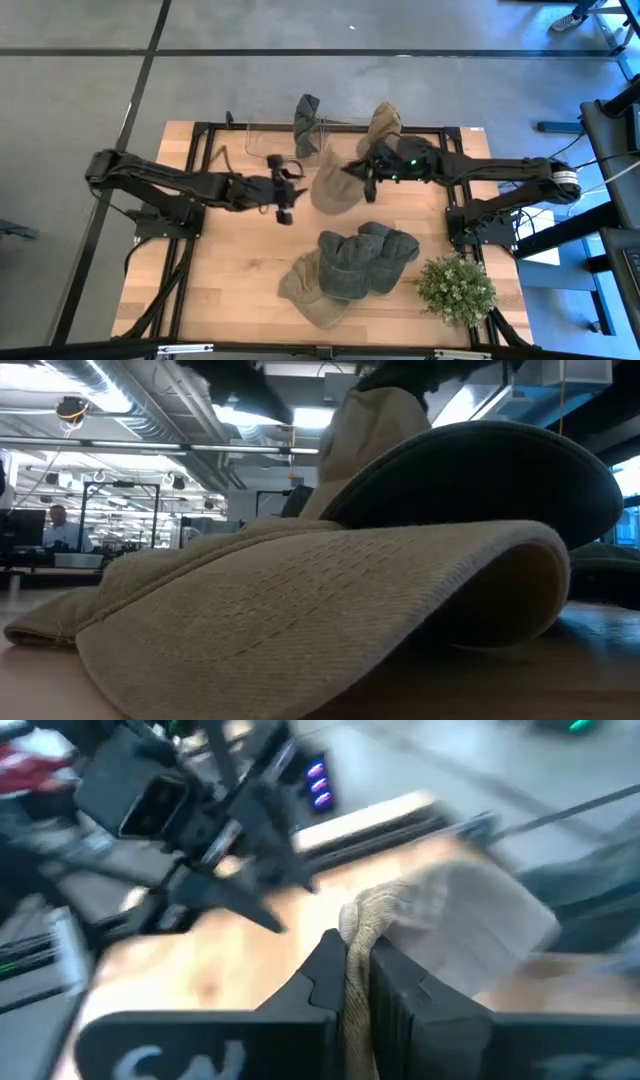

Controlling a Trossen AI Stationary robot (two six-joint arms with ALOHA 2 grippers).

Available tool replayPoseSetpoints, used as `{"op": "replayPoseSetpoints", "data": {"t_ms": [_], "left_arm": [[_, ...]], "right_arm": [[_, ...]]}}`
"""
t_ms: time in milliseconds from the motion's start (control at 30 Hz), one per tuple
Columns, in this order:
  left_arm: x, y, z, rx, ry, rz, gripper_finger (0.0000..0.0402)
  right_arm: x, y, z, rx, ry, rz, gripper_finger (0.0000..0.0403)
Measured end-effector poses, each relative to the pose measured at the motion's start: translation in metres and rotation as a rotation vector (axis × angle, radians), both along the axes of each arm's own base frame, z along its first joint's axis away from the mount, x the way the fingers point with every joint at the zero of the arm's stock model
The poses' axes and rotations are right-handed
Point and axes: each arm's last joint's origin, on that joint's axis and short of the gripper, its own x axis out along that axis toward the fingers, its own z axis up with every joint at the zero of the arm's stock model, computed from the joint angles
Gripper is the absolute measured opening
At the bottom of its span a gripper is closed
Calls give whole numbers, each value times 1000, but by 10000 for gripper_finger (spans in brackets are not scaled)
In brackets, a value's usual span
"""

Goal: Pick & Place hat
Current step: Put the left brown cap into the right transparent bin

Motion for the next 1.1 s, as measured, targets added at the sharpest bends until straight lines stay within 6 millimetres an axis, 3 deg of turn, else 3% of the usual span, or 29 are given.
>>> {"op": "replayPoseSetpoints", "data": {"t_ms": [200, 367, 700, 1100], "left_arm": [[-34, 20, -11, -142, -102, 119, 154], [-45, 26, -22, -160, -155, 150, 155], [-45, 27, -30, -162, -152, 149, 155], [-44, 26, -30, -174, -147, 127, 155]], "right_arm": [[-19, -23, 17, -117, -49, -187, 26], [-26, -50, 18, -185, -30, -337, 28], [-34, -106, -6, -208, 126, -545, 29], [-30, -134, -42, -127, 289, -573, 31]]}}
